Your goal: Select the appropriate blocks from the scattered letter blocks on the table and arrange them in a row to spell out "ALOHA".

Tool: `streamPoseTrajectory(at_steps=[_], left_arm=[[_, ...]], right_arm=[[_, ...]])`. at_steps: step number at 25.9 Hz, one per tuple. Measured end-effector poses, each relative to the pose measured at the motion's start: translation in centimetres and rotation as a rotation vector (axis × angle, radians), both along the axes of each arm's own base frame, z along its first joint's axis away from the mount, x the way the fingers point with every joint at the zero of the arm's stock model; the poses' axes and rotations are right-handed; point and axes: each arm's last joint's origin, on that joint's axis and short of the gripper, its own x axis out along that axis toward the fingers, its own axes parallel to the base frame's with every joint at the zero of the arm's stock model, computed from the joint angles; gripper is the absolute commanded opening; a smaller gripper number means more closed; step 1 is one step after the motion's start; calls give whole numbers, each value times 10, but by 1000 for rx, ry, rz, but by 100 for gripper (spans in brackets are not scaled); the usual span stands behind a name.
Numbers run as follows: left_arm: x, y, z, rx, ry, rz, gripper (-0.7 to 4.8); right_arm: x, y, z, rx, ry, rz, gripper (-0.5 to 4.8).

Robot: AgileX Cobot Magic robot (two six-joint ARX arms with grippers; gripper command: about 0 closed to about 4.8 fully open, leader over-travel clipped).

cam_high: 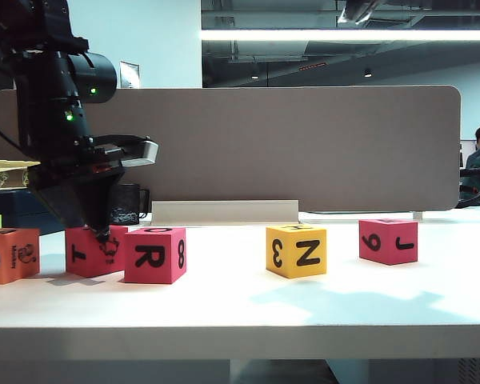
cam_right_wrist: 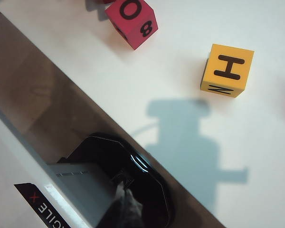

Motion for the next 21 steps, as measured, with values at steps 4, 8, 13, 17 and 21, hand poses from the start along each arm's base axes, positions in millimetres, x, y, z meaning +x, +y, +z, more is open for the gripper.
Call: streamPoseTrajectory(at_steps=[4, 8, 13, 17, 21], left_arm=[[-4, -3, 0, -16, 41, 42, 263], [-7, -6, 0, -73, 93, 78, 265], [-10, -10, 0, -128, 133, 75, 269], [-12, -12, 0, -175, 168, 64, 271], [-12, -13, 0, -178, 172, 63, 274]], right_arm=[[0, 0, 0, 0, 0, 0, -5], [0, 0, 0, 0, 0, 0, -5], [0, 0, 0, 0, 0, 0, -5], [0, 0, 0, 0, 0, 0, -5], [0, 0, 0, 0, 0, 0, -5]])
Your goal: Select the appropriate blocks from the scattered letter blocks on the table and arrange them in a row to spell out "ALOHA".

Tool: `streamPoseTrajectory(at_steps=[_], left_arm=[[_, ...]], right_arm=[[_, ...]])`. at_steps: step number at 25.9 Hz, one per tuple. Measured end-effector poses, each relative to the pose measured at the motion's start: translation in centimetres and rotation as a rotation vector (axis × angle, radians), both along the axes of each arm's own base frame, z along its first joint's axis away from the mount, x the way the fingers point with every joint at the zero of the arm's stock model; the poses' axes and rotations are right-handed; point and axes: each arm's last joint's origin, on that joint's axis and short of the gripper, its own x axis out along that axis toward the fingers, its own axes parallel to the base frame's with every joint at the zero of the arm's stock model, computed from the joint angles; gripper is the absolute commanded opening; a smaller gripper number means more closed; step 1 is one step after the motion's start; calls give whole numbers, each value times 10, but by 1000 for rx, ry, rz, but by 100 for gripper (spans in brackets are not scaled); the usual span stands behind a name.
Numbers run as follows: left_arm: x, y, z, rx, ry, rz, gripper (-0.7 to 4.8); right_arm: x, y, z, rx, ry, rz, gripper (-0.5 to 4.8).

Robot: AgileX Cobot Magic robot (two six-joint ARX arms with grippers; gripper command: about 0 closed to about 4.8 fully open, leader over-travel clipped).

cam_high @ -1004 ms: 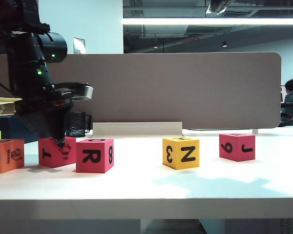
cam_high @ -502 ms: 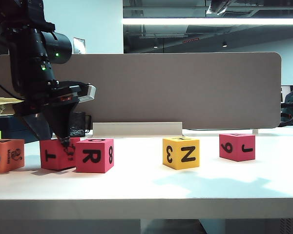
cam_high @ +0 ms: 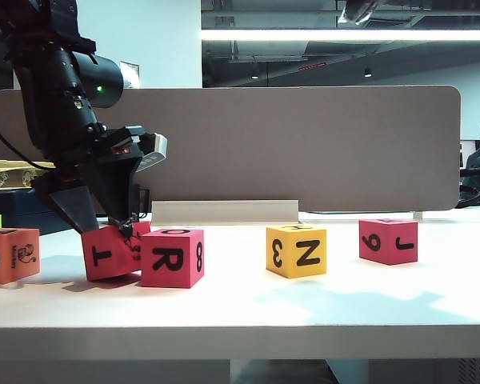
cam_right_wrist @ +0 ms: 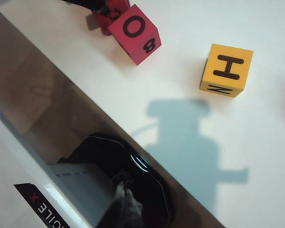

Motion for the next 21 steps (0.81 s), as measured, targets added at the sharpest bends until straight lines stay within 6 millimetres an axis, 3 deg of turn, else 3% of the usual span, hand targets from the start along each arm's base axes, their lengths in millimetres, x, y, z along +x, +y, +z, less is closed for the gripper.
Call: streamPoseTrajectory(at_steps=[7, 11, 21], left_arm=[[3, 0, 5, 15, -26, 4, 278], [9, -1, 18, 33, -76, 13, 382], [8, 0, 22, 49, -57, 14, 380]], right_arm=[[0, 0, 0, 0, 0, 0, -5], [0, 0, 0, 0, 0, 0, -5], [0, 0, 0, 1, 1, -2, -5]])
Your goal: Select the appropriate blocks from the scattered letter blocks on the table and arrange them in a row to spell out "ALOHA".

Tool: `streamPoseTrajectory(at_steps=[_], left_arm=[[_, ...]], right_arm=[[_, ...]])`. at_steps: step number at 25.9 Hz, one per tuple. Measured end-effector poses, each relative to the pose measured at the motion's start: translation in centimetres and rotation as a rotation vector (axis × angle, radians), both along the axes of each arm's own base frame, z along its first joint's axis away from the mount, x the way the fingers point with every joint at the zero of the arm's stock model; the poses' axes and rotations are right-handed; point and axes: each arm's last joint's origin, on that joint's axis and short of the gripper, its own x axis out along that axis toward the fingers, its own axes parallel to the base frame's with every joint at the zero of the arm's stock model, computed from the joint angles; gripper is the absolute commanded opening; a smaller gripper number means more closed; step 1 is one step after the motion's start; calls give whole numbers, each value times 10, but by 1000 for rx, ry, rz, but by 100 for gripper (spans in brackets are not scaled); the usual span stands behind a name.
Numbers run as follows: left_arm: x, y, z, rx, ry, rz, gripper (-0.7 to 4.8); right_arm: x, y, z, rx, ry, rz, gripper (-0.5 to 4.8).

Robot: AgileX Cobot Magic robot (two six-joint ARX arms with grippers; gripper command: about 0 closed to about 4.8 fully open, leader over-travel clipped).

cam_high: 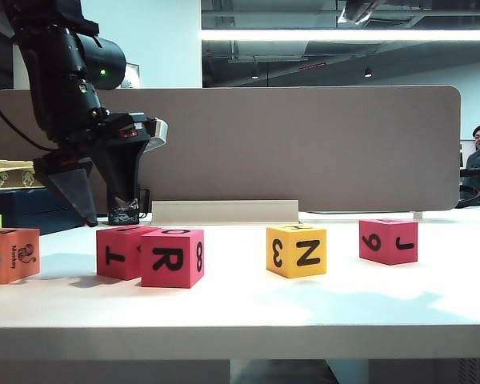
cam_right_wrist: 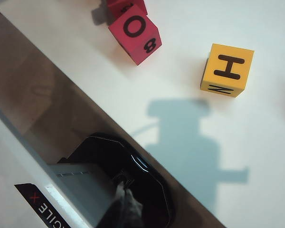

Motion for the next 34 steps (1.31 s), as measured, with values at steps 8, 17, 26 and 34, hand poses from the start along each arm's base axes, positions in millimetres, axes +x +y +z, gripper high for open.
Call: streamPoseTrajectory(at_steps=[8, 17, 26, 34], left_arm=[[9, 0, 2, 64, -111, 28, 362], [17, 3, 4, 190, -223, 104, 299], [11, 5, 1, 208, -153, 116, 299], [7, 5, -9, 209, -80, 101, 299]], right_arm=[[0, 0, 0, 0, 0, -1, -5], [0, 0, 0, 0, 0, 0, -5], [0, 0, 0, 0, 0, -1, -5], [0, 0, 0, 0, 0, -1, -5]])
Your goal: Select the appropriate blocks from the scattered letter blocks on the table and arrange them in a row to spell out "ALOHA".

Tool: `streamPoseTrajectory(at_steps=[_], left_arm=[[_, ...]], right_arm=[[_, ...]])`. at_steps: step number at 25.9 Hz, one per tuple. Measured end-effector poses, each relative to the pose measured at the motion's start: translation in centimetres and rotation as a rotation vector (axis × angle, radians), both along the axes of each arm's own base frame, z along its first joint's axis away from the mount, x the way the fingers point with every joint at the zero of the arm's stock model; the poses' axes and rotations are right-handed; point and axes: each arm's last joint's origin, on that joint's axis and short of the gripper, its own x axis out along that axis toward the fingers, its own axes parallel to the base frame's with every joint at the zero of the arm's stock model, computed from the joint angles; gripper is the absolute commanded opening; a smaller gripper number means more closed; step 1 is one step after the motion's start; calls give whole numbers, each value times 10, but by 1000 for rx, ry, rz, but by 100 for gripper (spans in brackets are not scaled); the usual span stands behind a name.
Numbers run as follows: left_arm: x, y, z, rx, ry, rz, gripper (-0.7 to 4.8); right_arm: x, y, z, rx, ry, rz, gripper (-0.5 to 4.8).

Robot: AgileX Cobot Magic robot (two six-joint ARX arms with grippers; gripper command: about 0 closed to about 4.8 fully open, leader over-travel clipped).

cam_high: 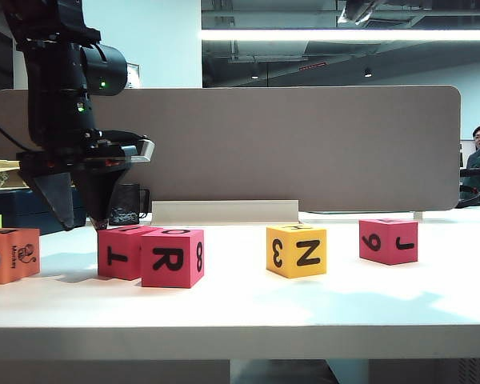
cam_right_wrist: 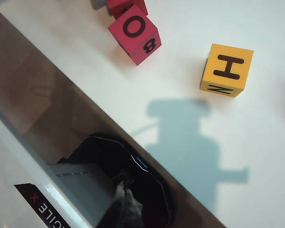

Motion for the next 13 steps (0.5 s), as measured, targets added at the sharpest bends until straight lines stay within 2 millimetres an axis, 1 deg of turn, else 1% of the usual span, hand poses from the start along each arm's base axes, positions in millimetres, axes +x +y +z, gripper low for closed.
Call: streamPoseTrajectory(at_steps=[5, 8, 11, 12, 13], left_arm=[[-2, -1, -2, -50, 36, -13, 299], [-4, -1, -2, -44, 56, -11, 299], [-3, 1, -2, 22, 35, 5, 299], [-2, 3, -1, 95, 6, 25, 299], [-1, 4, 1, 130, -5, 36, 295]], right_arm=[[0, 0, 0, 0, 0, 0, -5], [0, 0, 0, 0, 0, 0, -5], [0, 0, 0, 0, 0, 0, -5], [0, 0, 0, 0, 0, 0, -5], [0, 0, 0, 0, 0, 0, -5]])
